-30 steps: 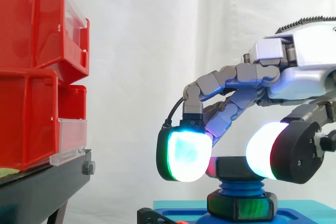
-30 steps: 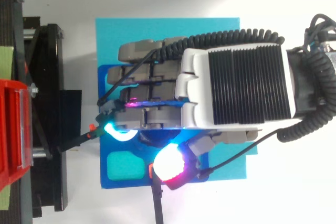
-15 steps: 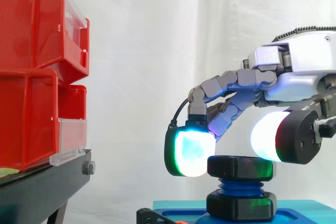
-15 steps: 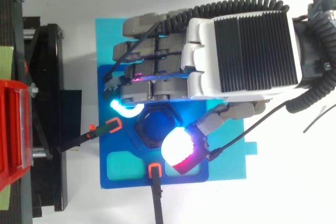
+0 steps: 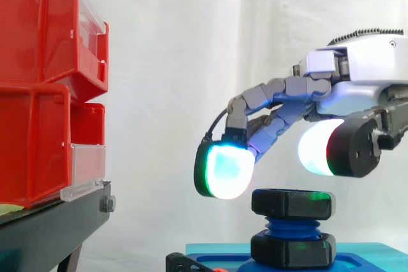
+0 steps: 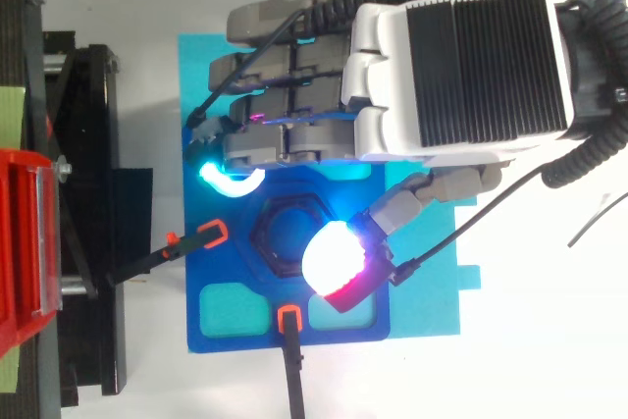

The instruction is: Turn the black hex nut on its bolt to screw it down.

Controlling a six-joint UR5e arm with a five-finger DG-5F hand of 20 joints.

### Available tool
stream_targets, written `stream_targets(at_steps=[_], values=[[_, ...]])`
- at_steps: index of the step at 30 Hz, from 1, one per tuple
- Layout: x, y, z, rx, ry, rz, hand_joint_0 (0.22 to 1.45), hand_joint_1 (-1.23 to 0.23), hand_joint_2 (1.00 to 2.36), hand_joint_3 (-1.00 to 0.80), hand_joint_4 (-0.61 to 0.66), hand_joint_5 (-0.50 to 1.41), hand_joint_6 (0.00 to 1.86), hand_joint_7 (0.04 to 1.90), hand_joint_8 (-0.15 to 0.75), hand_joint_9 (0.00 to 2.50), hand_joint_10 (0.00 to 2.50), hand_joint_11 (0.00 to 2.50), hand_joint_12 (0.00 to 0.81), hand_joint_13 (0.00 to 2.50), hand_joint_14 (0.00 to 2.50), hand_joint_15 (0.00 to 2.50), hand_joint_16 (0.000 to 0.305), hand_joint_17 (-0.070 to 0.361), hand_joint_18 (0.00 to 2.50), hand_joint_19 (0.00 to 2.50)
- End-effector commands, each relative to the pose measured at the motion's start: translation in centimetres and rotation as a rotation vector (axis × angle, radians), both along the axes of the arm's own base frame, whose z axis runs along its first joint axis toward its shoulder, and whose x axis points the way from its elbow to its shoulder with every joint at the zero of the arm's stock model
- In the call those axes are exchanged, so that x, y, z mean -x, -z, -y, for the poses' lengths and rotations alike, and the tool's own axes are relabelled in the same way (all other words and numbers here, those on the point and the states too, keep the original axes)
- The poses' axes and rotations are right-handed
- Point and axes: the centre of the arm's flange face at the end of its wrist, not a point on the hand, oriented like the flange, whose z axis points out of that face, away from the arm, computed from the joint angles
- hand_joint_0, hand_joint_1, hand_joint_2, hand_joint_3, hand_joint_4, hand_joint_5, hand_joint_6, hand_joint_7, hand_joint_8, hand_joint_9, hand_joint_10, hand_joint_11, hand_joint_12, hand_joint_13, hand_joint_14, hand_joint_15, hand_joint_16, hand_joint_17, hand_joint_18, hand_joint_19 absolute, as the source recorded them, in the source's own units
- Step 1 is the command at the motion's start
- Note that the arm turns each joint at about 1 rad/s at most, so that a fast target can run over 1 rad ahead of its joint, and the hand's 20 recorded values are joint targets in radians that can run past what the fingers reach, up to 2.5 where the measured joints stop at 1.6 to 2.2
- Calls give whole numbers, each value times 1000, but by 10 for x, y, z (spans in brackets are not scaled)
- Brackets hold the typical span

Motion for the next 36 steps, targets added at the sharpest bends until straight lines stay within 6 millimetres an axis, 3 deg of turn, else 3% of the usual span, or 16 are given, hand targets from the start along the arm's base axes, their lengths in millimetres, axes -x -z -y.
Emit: stream_targets(at_steps=[1,11,19,26,36], values=[[-4,-10,-4,-1,-12,17,416,-327,1000,-500,109,-119,503,958,212,667,7,226,248,525,6,169,31,69,304,178],[-10,-14,-27,3,-44,53,435,-336,1000,-500,122,-104,503,1082,210,666,8,240,242,529,7,180,30,67,307,186],[-19,15,-53,5,-76,19,446,-342,1000,-500,109,-94,502,1148,209,669,9,251,244,521,7,181,29,65,295,191],[-23,11,-60,2,-82,59,448,-348,1000,-500,86,-89,503,1269,212,669,9,262,244,521,7,183,28,64,290,187],[-23,13,-58,2,-82,51,451,-356,1000,-500,69,-115,582,1137,211,668,9,280,244,525,7,191,28,63,292,190]])
